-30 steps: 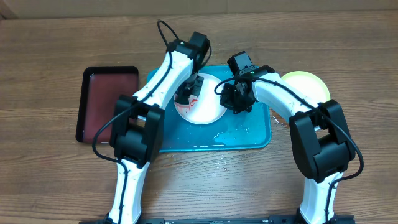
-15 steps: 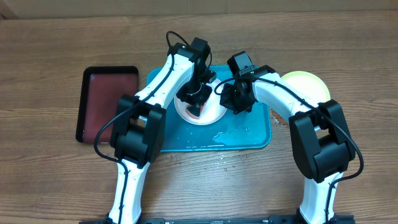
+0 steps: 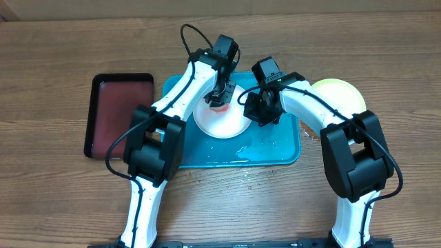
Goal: Clean dirty plates on tray and stack at the side
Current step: 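Scrub the white plate with the sponge while the right gripper holds it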
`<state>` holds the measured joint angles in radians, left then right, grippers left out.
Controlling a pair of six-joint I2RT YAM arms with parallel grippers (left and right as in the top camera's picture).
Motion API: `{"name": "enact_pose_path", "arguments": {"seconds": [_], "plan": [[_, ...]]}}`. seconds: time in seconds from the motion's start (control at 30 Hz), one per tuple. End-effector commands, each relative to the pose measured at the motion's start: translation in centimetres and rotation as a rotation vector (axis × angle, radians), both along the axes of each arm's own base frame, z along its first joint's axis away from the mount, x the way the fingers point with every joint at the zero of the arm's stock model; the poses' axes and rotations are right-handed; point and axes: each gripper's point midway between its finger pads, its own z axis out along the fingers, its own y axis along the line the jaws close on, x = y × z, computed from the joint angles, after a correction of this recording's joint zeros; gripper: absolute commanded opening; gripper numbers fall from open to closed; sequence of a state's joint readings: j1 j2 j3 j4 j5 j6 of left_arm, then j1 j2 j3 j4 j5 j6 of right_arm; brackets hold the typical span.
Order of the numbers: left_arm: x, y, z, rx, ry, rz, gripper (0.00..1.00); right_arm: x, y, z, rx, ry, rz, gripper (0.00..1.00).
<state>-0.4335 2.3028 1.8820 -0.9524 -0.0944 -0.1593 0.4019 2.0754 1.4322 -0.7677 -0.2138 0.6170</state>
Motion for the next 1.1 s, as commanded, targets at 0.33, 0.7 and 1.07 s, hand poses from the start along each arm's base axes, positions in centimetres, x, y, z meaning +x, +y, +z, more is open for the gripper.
{"name": "enact_pose_path", "arguments": {"seconds": [0.33,0.7,1.07], "plan": [[-6.7,3.4,-1.1,0.144,0.282,-0.004,0.04,-0.8,-0.1,-1.1,-0.018,0.027,0.002,0.04],[-7.5,-5.3,-0.1,-0.341,0.327,-0.314,0.04,-0.7,-0.1,-1.1,-0.017,0.025,0.001,0.04],[0.1,-3.8,-0.4,-0.179,0.013,-0.224,0.04,-0.7,-0.1,-1.1,-0.018,0.025,0.002,0.04]]}}
